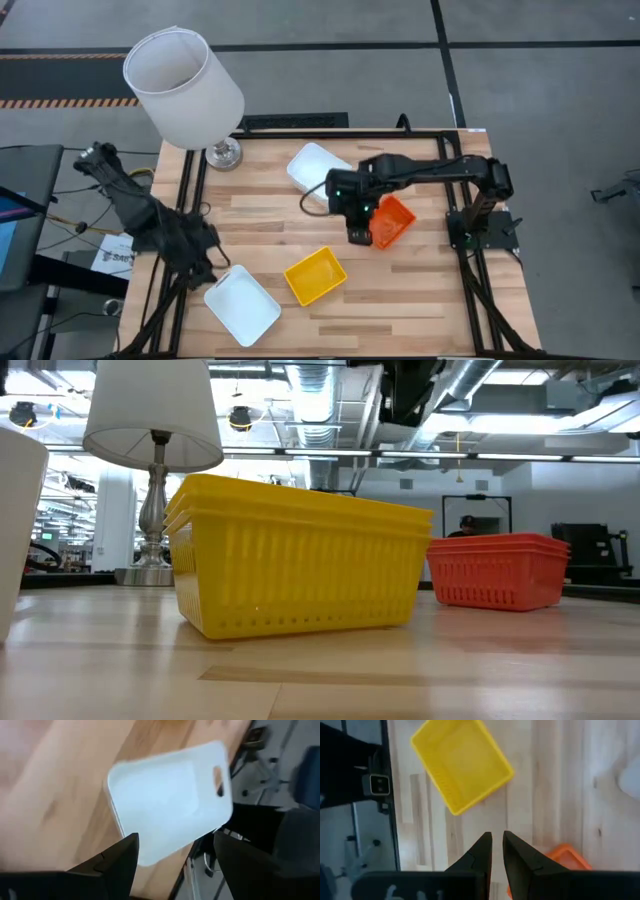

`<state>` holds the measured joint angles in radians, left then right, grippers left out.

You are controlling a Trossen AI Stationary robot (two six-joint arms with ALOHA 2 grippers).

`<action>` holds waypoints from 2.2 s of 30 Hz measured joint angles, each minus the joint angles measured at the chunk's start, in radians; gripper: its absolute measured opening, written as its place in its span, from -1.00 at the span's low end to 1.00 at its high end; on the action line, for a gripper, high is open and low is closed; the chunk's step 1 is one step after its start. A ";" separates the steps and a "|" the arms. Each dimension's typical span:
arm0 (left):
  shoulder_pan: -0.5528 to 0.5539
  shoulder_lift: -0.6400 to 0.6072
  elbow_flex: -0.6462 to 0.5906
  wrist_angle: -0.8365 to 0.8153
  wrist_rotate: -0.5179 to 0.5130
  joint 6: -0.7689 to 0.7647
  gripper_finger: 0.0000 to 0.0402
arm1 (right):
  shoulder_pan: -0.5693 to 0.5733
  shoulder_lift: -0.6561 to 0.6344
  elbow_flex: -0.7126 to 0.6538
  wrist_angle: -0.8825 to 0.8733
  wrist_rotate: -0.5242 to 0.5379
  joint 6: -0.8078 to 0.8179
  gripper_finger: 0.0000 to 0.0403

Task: Stack baskets by color
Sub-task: Stack the bottom white bin on the top white bins

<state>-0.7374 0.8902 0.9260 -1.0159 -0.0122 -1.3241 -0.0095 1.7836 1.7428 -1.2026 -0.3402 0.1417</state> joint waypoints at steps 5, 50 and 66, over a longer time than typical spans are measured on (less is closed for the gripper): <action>-0.121 0.146 0.000 0.113 -0.071 -0.312 0.23 | 0.056 0.005 0.000 0.026 0.027 -0.016 -0.67; 0.058 0.477 0.000 -0.093 -0.520 -0.640 0.23 | 0.109 0.005 0.000 0.274 0.122 -0.062 -0.67; -0.174 0.332 0.000 0.236 -0.237 -0.796 0.23 | 0.112 0.005 -0.015 0.477 0.134 -0.063 -0.67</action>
<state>-0.9117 1.2222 0.9257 -0.7799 -0.2489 -2.1201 0.1020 1.7885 1.7279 -0.7260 -0.2066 0.0787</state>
